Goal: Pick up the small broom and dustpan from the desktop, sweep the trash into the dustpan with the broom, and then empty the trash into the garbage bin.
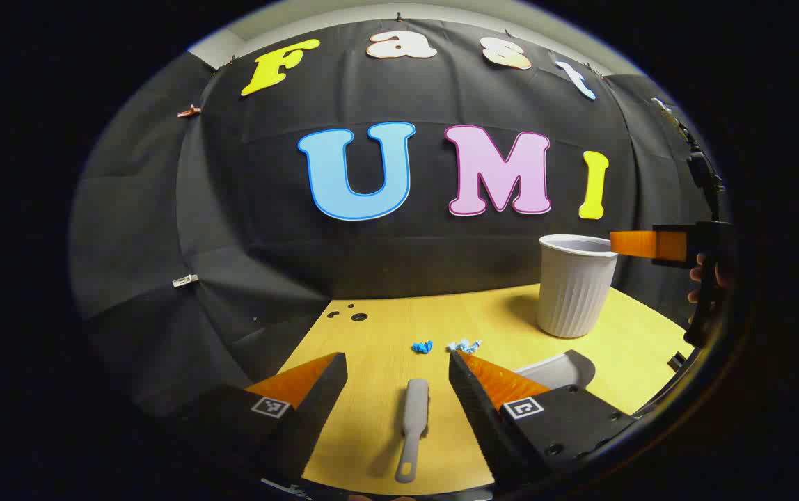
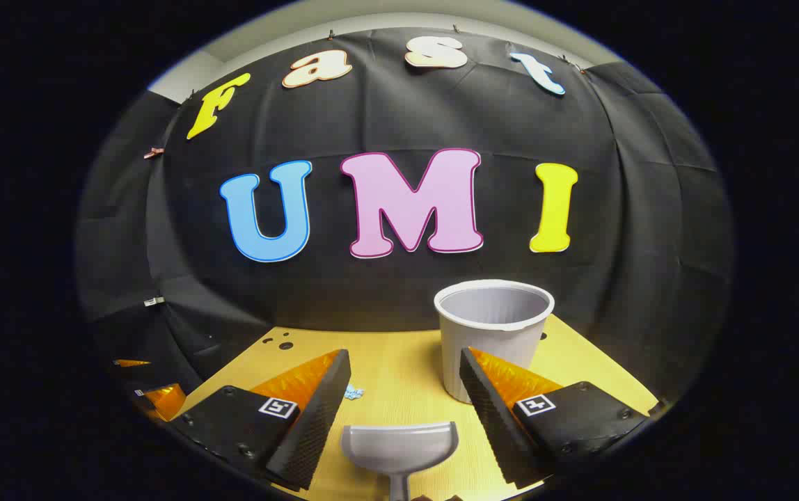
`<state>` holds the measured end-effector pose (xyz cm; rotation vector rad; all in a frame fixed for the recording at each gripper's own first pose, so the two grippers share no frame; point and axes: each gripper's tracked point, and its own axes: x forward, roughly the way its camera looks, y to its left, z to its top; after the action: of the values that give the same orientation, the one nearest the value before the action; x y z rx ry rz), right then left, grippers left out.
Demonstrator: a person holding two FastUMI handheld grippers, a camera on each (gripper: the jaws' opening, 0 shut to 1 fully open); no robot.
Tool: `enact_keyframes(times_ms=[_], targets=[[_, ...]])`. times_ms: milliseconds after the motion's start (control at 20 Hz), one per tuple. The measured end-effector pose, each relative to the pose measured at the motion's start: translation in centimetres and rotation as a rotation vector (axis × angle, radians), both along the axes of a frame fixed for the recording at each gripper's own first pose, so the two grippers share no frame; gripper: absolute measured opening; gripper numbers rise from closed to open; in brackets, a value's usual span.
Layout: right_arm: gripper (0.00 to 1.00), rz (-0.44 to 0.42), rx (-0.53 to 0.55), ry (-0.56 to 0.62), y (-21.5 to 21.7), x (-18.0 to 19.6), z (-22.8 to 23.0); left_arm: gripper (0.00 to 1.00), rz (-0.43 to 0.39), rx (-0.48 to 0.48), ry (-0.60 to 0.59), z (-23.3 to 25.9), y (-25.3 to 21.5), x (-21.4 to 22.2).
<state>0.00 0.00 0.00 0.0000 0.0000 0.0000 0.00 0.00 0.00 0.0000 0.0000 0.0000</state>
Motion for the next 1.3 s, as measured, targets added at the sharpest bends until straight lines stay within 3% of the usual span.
enact_keyframes(times_ms=[300, 500, 650, 800, 950, 1300], targets=[[0.98, 0.018, -0.022, 0.026, -0.1, -1.3, -1.5, 0.95, 0.024, -0.071, 0.039, -1.2, 0.4, 0.2], [0.98, 0.063, 0.004, 0.049, -1.3, 0.5, -2.1, 0.95, 0.074, -0.079, 0.048, -0.6, -0.4, 1.5], [0.98, 0.101, 0.033, 0.086, -2.0, 2.2, -3.2, 0.95, 0.058, -0.095, 0.089, -0.9, -2.1, 2.1], [0.99, 0.122, 0.047, 0.13, -1.9, 2.9, -4.5, 0.95, 0.062, -0.061, 0.082, 0.1, -2.4, 2.5], [0.99, 0.088, 0.045, 0.109, -2.0, 2.3, -4.3, 0.95, 0.055, -0.026, 0.052, 0.8, -2.2, 2.7], [0.99, 0.087, 0.024, 0.133, -0.1, 0.6, -5.4, 0.95, 0.008, -0.015, 0.053, 0.2, -1.2, 3.1]])
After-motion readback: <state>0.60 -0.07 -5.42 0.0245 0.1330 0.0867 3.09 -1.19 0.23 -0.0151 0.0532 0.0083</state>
